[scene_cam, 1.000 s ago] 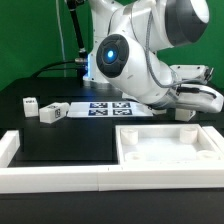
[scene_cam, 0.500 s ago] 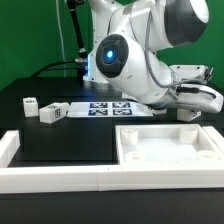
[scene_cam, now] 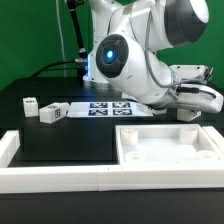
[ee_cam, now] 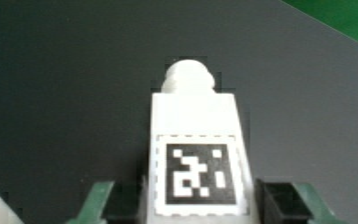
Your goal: Assemble square table
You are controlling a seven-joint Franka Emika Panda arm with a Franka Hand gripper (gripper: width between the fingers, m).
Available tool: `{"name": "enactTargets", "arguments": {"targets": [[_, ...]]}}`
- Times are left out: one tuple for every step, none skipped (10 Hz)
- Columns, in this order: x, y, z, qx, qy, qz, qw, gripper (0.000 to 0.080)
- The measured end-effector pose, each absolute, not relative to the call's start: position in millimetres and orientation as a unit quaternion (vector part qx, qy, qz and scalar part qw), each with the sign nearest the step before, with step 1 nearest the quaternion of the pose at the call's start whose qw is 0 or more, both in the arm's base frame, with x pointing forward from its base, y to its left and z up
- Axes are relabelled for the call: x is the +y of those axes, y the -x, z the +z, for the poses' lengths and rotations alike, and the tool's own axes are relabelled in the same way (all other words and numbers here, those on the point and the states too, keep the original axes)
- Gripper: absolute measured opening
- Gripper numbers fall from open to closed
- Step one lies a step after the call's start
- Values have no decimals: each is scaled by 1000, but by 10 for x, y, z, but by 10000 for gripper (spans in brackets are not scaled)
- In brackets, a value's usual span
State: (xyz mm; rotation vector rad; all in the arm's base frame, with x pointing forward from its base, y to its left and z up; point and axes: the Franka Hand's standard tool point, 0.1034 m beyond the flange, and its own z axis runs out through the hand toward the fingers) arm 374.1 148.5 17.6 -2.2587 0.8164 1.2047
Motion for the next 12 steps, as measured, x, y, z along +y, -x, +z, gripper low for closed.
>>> {"name": "enactTargets", "arguments": {"targets": [[1341, -3826, 389, 273, 825, 442, 222, 288], [1212, -3971, 641, 257, 836, 431, 222, 288], [1154, -4079, 902, 242, 850, 414, 216, 288], [1156, -4064, 1105, 235, 848, 422, 218, 289], [1160, -4072, 1142, 243, 850, 416, 212, 289], [1157, -4135, 1111, 250, 867, 379, 205, 289], [1159, -4139, 1121, 253, 882, 346, 197, 289], [1145, -4138, 1111, 256, 889, 329, 191, 289], [1037, -4238, 1052, 244, 906, 301, 172, 289], [929, -4415, 1262, 221, 918, 290, 154, 289], [783, -4780, 1550, 182, 945, 237, 136, 289], [768, -4991, 1657, 164, 958, 197, 130, 289]]}}
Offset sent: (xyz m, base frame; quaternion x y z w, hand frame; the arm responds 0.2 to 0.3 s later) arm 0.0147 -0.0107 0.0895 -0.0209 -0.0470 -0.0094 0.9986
